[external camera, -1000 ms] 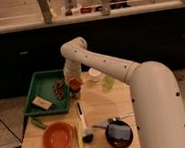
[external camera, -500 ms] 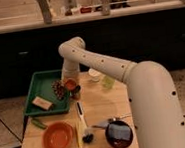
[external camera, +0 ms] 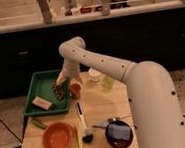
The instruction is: Place apple in metal cup
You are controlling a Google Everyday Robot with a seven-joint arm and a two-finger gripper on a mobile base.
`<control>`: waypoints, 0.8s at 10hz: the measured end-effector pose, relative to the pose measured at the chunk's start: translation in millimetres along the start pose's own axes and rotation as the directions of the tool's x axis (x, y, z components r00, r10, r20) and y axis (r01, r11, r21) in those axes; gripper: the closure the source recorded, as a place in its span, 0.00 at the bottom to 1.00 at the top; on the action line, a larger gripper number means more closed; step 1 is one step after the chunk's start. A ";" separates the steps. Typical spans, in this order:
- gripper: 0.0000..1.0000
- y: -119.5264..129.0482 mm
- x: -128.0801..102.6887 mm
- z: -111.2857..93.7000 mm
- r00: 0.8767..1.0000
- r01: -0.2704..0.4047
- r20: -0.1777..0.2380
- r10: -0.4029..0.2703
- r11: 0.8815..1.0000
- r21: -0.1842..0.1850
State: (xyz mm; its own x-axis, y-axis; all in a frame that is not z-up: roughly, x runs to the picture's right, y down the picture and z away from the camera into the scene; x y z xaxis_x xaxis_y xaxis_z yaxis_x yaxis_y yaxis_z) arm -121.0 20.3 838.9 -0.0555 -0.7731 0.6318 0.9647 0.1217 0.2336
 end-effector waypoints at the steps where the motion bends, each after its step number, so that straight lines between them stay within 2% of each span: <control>1: 0.20 0.7 0.5 -0.1 1.000 0.000 0.001 0.000 1.000 0.001; 8: 0.20 6.2 12.6 -0.1 0.999 -0.037 0.012 0.037 0.999 -0.006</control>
